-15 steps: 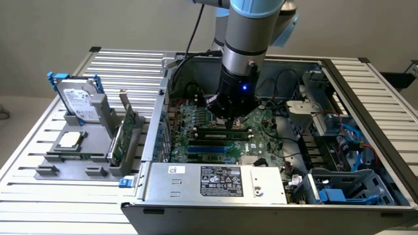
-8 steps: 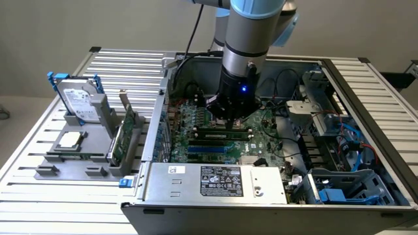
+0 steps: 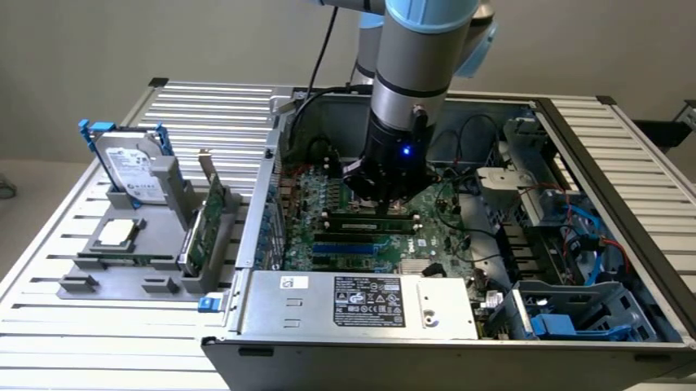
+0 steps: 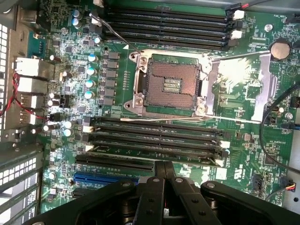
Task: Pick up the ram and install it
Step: 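Press down the ram until it locks into place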
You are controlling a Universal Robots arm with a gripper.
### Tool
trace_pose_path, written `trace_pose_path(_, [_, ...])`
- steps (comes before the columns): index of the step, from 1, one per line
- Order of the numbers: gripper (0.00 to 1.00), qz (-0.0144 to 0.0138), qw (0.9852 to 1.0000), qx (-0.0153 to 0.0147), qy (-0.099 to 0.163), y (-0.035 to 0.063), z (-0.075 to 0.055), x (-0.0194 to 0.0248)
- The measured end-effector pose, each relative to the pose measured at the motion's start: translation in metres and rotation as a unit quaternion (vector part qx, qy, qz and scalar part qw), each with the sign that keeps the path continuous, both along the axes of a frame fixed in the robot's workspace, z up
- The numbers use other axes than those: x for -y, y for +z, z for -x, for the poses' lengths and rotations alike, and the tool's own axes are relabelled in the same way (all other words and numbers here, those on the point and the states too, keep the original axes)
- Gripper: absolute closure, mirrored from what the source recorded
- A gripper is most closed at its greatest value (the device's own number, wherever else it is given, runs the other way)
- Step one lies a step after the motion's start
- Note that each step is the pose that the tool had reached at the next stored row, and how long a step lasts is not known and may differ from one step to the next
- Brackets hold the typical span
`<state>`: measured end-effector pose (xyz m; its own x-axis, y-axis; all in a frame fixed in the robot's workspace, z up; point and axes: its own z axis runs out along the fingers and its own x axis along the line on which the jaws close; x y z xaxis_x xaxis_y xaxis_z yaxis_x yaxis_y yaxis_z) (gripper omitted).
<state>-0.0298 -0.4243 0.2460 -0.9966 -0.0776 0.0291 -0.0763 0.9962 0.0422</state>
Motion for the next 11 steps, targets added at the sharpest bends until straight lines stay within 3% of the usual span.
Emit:
trace_pose_path(2, [0.89, -0.0021, 1.0, 0.0001, -0.004, -0.0001, 0.0005, 0.0007])
trace_pose_path(11, [0.89, -0.0023, 1.0, 0.0, -0.004, 0.0, 0.0009, 0.0018])
